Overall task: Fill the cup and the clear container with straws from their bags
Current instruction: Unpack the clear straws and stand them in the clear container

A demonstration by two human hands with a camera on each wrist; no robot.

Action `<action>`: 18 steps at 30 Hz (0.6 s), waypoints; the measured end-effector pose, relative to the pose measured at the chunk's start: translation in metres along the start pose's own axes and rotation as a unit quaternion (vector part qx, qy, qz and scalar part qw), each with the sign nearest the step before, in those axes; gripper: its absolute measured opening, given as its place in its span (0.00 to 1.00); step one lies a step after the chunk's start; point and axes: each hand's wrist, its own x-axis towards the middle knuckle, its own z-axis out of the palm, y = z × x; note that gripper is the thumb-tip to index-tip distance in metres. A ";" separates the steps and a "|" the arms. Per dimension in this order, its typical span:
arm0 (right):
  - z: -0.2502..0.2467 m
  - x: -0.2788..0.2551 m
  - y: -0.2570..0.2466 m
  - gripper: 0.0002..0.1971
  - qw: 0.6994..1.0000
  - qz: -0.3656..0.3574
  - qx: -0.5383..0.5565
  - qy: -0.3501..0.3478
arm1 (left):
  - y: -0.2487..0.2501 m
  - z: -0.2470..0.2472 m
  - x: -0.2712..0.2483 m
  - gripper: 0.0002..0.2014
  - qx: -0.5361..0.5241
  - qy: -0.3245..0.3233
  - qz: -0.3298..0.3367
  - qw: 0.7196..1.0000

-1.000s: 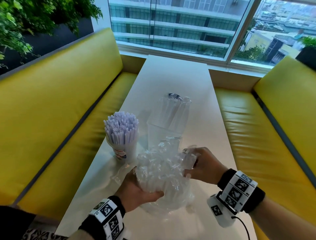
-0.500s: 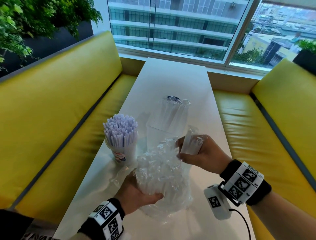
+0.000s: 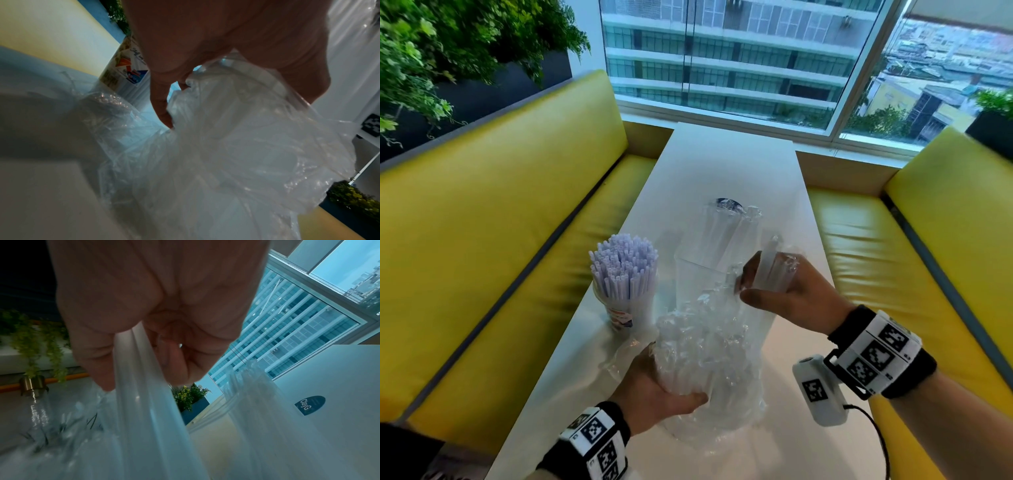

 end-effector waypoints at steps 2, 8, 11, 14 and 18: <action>-0.003 0.002 -0.004 0.10 1.000 -0.010 0.017 -0.017 | 0.000 0.000 0.000 0.37 -0.002 -0.003 0.002 1.000; 0.001 0.003 -0.004 0.14 0.998 0.023 -0.024 -0.048 | 0.002 0.000 -0.001 0.39 -0.001 -0.004 -0.002 1.000; -0.001 0.006 -0.010 0.11 0.998 0.009 -0.036 -0.040 | 0.001 0.000 -0.001 0.39 -0.004 -0.001 -0.004 1.000; -0.007 0.012 -0.024 0.10 1.000 -0.009 0.000 -0.029 | 0.001 -0.001 0.000 0.39 -0.005 -0.003 -0.002 1.000; -0.015 0.021 -0.036 0.07 1.000 0.000 -0.005 -0.026 | 0.002 0.000 0.001 0.39 -0.002 -0.009 0.002 1.000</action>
